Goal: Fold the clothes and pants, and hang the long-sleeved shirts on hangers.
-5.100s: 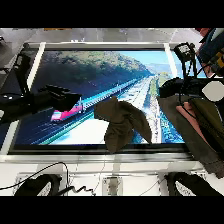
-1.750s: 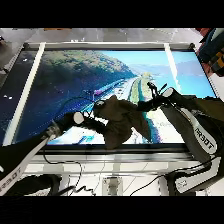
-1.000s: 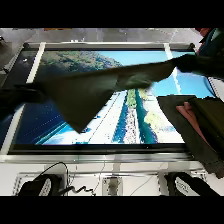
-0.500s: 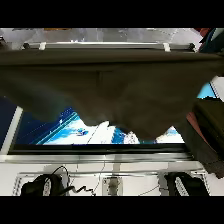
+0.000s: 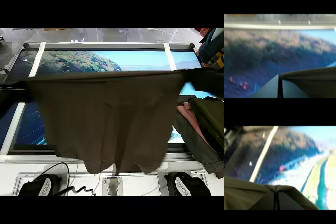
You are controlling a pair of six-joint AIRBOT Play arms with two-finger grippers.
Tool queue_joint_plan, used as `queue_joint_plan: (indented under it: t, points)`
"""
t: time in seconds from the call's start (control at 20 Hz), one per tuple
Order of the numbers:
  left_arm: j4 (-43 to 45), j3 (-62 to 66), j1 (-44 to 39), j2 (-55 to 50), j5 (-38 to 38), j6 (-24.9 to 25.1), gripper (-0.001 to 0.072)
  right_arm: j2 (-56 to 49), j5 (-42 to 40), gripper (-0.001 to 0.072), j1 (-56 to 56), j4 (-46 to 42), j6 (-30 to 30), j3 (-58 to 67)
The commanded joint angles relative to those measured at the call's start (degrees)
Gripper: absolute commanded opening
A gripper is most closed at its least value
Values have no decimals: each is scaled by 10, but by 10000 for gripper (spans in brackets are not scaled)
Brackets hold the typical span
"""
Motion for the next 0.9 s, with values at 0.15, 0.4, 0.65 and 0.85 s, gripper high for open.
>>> queue_joint_plan:
  t: [0.15,0.4,0.65,0.85]
  points:
    - [0,37,-104,-304,231,114,11,-312,-319,13,108,11,7,-63]
    - [0,72,-159,-409,452,123,22,-408,-479,24,124,14,13,-40]
    - [-21,71,-155,-382,351,123,622,-386,-366,563,61,-21,12,-40]
    - [-52,71,-86,-282,115,92,614,-346,-94,380,-53,-101,-11,-40]
